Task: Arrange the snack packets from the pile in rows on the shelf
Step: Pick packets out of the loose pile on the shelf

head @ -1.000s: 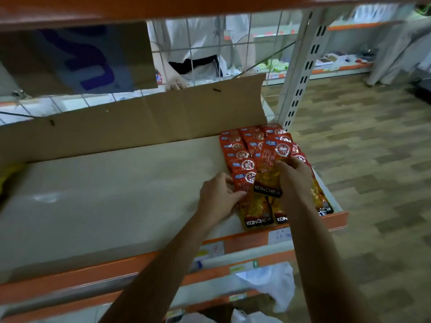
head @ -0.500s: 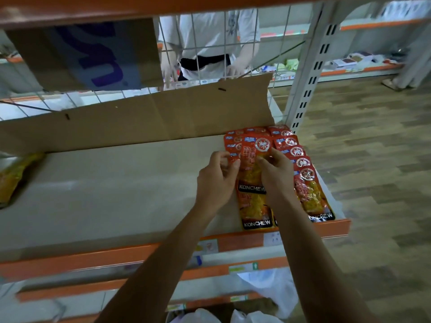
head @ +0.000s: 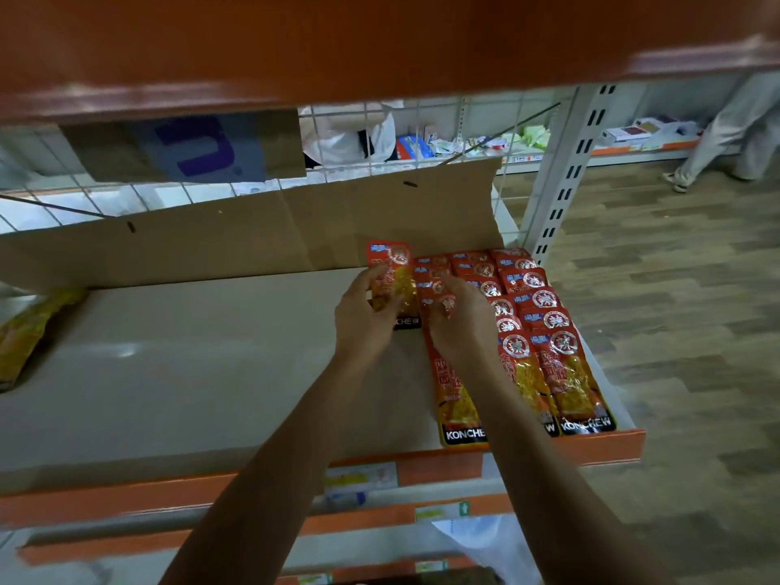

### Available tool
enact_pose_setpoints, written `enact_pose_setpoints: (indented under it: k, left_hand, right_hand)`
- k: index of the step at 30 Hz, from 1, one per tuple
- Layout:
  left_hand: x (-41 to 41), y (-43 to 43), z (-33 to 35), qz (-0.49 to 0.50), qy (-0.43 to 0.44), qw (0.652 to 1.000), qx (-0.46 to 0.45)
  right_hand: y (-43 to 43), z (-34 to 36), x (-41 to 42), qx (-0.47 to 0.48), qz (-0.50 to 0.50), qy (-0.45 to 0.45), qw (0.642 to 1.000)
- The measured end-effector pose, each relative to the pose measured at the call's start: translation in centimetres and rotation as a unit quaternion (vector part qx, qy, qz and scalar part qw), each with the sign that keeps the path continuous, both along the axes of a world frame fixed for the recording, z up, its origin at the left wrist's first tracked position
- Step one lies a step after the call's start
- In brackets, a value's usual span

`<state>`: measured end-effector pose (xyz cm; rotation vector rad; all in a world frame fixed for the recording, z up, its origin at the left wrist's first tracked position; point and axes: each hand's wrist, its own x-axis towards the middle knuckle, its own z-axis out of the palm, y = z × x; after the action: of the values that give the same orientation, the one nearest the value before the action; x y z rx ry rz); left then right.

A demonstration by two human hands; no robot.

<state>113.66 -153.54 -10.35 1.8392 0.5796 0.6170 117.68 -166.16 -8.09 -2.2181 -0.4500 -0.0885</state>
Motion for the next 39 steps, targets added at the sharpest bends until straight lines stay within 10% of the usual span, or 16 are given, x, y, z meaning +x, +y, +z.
enact_pose_setpoints:
  k: [19,39]
  left_hand:
    - [3.8,2.5,-1.2,-0.116,0.248,0.912,0.306]
    - [-5.4,4.9,-2.0,-0.008,0.218,0.911,0.35]
  right_hand:
    - [0.7,-1.9,0.1,-0.17,0.045,-0.033,0.984]
    - [5.3,-0.6,-5.4,-0.139,0.144,-0.055,0.978]
